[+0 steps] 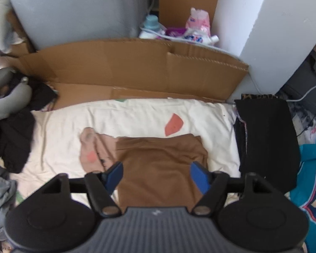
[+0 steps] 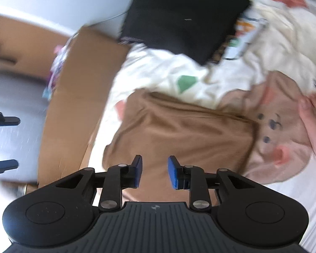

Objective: Fold clothes
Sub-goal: 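Raise both open tools away from the folded shirt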

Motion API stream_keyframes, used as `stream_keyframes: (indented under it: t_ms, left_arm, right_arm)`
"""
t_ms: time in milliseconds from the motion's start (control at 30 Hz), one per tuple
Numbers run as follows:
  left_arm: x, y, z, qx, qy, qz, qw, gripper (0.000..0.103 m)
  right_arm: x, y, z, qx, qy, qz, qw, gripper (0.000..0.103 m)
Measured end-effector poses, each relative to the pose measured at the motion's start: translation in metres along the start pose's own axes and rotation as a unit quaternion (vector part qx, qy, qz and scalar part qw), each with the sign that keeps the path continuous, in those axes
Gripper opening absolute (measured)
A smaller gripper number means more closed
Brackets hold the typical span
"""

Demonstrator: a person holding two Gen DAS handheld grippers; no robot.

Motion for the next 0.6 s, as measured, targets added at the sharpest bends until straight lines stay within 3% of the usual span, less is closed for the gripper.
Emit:
stream_keyframes:
  t_ms: [100,233,367,600]
  left_arm:
    - [-0.008,-0.009,0.007,0.0,-0.004,0.008,1.0,0.078]
    - [-0.002,-0.026,0.012,-0.012,-0.005,0.015,0.9998,0.078]
    - [0.019,-0.044,0.02,-0.039,-0.018,0.032,0.9986,0.078]
    - [0.053,-0.057,0.031,-0.021,-0.034,0.068,0.9969,0.078]
  right_arm:
    - [-0.003,-0.015,-0.001,-0.034,-0.019,-0.019,0.999,0.044]
    - [-0.014,-0.029,-0.004,-0.066,-0.019,-0.046,0.997,0.044]
    - [-0.018,-0.034,-0.015,-0.089,0.002,-0.041,0.995,0.044]
    - [-0.004,-0.039,-0.041,-0.129,-0.009,-0.027,0.991,0.044]
Point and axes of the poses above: each gripper's, at about its wrist camera, not at the fingertips, and x roughly the way its jaws point, y to its right, z to its underside, the point moved 3 cm from there along x, roughly the way its jaws point, and after that the axes turned 4 degrees about x, right-handed, at the moved point
